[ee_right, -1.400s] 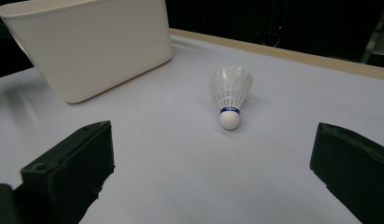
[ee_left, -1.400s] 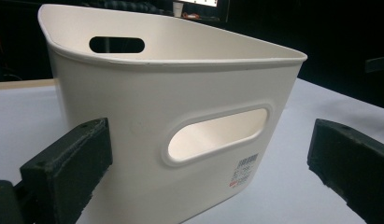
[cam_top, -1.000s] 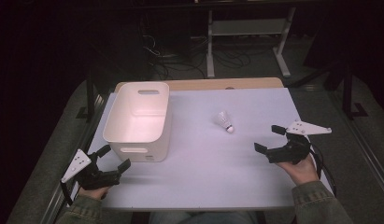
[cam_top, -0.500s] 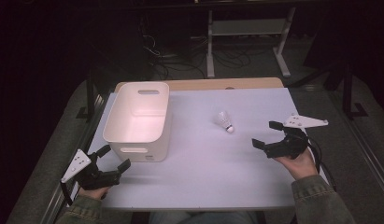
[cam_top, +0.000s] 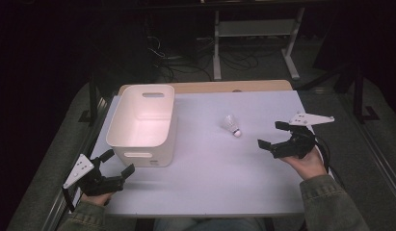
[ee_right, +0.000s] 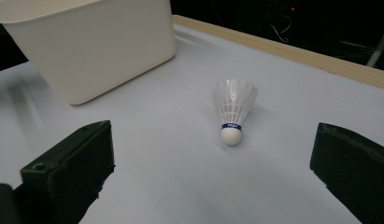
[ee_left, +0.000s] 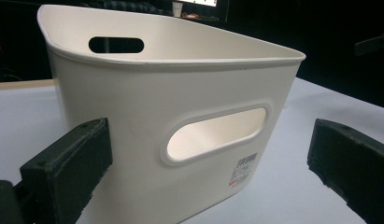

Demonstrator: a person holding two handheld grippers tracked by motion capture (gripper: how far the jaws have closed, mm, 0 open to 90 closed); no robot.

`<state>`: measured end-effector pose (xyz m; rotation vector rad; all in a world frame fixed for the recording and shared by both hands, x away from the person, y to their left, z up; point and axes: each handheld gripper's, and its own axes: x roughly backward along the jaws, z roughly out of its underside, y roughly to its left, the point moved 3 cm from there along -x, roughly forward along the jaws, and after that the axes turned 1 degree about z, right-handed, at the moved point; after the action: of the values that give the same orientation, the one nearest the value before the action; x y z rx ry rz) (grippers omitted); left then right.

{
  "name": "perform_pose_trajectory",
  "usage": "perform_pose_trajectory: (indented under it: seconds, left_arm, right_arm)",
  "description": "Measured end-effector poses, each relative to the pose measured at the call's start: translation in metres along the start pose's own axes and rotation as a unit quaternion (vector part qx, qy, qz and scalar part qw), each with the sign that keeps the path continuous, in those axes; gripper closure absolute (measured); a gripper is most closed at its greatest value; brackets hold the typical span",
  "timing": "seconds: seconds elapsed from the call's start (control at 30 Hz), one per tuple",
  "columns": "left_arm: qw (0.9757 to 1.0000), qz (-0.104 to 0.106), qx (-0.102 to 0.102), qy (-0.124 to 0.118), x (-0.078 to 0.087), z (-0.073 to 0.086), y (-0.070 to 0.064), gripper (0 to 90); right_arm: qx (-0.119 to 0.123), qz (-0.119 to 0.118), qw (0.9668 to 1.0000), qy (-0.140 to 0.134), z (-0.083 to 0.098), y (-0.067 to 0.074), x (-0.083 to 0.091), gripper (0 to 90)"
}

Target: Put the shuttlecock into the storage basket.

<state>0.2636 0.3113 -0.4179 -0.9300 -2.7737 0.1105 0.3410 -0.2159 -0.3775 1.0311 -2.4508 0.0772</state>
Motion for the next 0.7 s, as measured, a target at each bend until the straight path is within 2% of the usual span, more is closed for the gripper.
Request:
perform_pose_trajectory:
  seconds: [0.23,0.4,0.57,0.7]
  left_arm:
    - [1.0000,-0.001,0.000,0.002,0.000,0.000,0.000,0.0]
    - [1.0000,-0.001,0.000,0.001,0.000,0.000,0.000,0.0]
    - [1.0000,0.001,-0.007,0.002,0.000,0.000,0.000,0.0]
    - [1.0000,0.000,-0.002,0.001,0.000,0.000,0.000,0.0]
  right_arm:
    - [-0.001,-0.002,1.0000,0.005,-0.004,-0.002,-0.003,0.0]
    - [-0.002,-0.006,0.9998,0.019,-0.007,-0.003,-0.008,0.0]
    - [0.001,-0.008,0.9997,0.025,-0.013,-0.004,-0.012,0.0]
    - [0.002,-0.009,0.9995,0.029,-0.018,-0.005,-0.015,0.0]
